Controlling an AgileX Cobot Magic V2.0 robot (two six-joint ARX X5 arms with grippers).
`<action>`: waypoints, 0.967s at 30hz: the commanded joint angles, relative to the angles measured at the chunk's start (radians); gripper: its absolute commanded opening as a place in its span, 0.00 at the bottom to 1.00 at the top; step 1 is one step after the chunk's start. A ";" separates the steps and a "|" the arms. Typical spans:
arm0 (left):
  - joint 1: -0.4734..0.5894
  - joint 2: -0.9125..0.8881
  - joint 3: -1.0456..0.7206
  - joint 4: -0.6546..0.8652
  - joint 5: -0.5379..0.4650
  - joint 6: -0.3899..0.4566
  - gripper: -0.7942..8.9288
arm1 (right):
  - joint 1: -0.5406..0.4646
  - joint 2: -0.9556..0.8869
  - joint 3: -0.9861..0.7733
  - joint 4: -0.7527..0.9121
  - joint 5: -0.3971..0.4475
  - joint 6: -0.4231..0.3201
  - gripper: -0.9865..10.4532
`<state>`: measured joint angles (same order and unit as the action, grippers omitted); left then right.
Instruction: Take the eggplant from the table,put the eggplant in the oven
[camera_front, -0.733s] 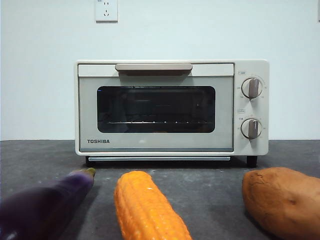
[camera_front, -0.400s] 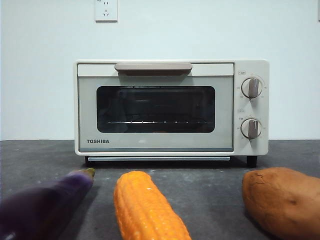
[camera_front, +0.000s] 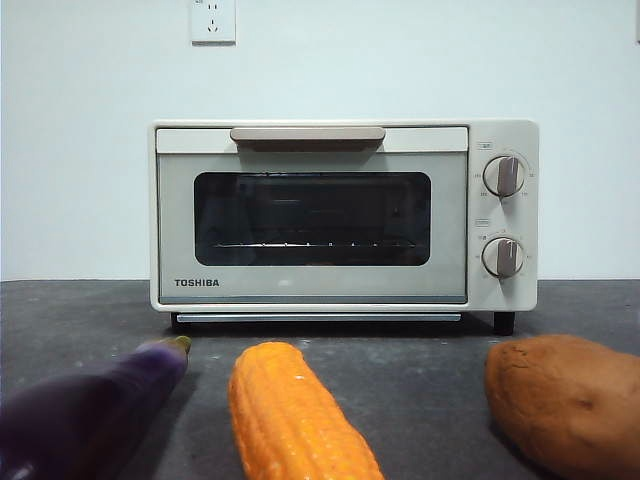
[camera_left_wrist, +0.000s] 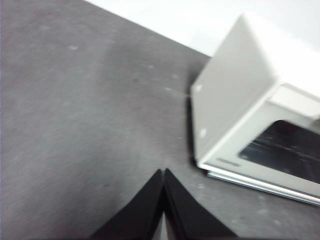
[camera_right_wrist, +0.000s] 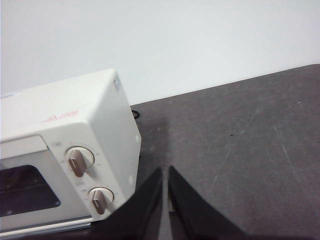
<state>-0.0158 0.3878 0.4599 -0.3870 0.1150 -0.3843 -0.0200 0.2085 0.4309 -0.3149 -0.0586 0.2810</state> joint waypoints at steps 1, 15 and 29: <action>0.002 0.075 0.069 -0.005 0.045 0.033 0.09 | 0.001 0.068 0.077 -0.048 -0.027 -0.017 0.09; 0.001 0.396 0.309 -0.122 0.269 0.137 0.09 | 0.001 0.430 0.444 -0.443 -0.207 -0.165 0.17; -0.046 0.442 0.332 -0.115 0.282 0.141 0.09 | 0.074 0.656 0.489 -0.378 -0.509 0.033 0.40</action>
<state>-0.0582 0.8227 0.7696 -0.5129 0.3935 -0.2577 0.0422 0.8494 0.9062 -0.7094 -0.5446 0.2661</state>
